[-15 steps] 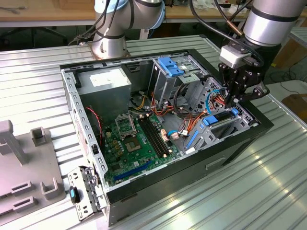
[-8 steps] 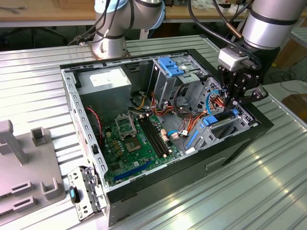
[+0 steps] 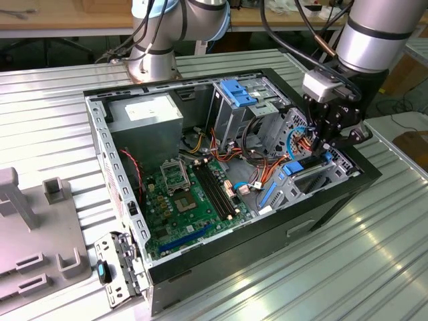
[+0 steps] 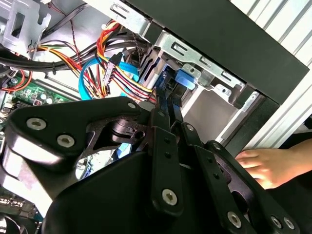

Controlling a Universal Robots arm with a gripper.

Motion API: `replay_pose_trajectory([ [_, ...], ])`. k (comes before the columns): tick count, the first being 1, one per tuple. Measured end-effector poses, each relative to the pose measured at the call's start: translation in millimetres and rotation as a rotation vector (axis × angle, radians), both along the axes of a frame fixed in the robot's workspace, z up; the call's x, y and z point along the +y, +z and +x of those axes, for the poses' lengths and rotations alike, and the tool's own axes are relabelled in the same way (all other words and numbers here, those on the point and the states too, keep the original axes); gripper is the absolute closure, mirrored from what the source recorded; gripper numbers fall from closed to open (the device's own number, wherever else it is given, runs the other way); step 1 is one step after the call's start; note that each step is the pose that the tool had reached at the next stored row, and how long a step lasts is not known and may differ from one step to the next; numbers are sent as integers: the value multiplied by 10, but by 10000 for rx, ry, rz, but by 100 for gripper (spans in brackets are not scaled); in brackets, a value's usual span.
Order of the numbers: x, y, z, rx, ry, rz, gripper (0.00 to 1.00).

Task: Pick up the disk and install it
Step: 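Insert the first disk wire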

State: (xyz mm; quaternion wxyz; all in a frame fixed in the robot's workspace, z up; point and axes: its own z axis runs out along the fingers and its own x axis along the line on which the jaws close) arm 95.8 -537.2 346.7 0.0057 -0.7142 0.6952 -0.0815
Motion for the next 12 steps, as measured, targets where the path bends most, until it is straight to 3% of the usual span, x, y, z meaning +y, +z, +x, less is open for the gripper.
replay_pose_trajectory([
  [12,-13,-10,-20,-4,-160,-2,84],
])
